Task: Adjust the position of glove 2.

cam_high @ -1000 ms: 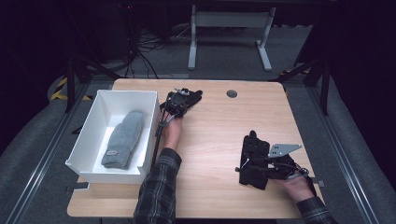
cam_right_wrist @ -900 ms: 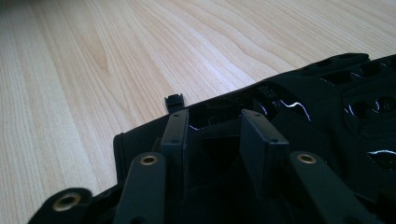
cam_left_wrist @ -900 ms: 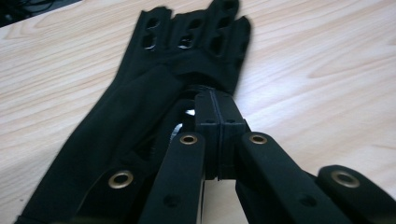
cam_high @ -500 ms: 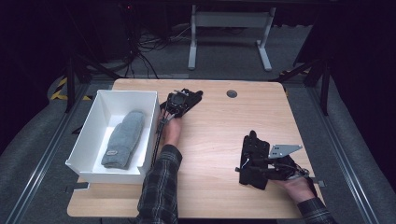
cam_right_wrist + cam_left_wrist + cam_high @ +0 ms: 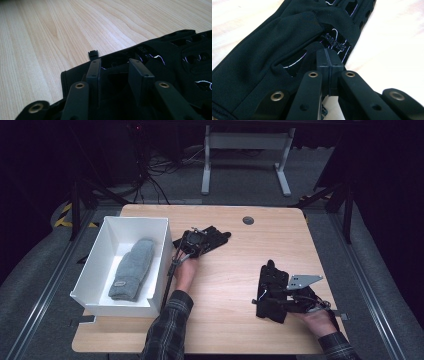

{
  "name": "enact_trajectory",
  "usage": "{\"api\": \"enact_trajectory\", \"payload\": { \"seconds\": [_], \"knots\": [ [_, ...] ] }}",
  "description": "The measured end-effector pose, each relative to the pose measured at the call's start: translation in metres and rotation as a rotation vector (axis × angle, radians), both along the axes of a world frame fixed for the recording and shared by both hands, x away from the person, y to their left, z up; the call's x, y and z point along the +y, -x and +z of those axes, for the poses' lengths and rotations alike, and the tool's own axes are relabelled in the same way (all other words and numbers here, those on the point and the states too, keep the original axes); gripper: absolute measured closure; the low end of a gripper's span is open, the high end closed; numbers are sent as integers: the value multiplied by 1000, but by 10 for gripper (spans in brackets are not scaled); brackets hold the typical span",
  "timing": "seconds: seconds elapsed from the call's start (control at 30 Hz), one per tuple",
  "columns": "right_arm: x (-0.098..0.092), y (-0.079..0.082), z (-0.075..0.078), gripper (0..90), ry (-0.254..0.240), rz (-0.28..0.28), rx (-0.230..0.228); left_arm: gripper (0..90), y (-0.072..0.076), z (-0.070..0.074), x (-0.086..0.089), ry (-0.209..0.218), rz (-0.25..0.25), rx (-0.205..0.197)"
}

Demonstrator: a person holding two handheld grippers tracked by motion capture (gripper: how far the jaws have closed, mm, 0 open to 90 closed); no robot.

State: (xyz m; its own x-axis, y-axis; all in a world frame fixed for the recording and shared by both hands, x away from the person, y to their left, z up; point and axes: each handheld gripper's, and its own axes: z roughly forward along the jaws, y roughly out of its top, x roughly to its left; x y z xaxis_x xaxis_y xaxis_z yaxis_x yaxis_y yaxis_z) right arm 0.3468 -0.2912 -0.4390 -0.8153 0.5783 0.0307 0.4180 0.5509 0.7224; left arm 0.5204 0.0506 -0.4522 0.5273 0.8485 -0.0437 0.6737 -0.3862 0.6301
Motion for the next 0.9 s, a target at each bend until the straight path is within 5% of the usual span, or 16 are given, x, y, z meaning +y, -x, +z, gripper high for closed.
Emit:
{"api": "enact_trajectory", "payload": {
  "seconds": [0.9],
  "knots": [
    [-2,-2,1,643,7,-14,-6,900,78,-2,-29,52,-197,31]
  ]
}}
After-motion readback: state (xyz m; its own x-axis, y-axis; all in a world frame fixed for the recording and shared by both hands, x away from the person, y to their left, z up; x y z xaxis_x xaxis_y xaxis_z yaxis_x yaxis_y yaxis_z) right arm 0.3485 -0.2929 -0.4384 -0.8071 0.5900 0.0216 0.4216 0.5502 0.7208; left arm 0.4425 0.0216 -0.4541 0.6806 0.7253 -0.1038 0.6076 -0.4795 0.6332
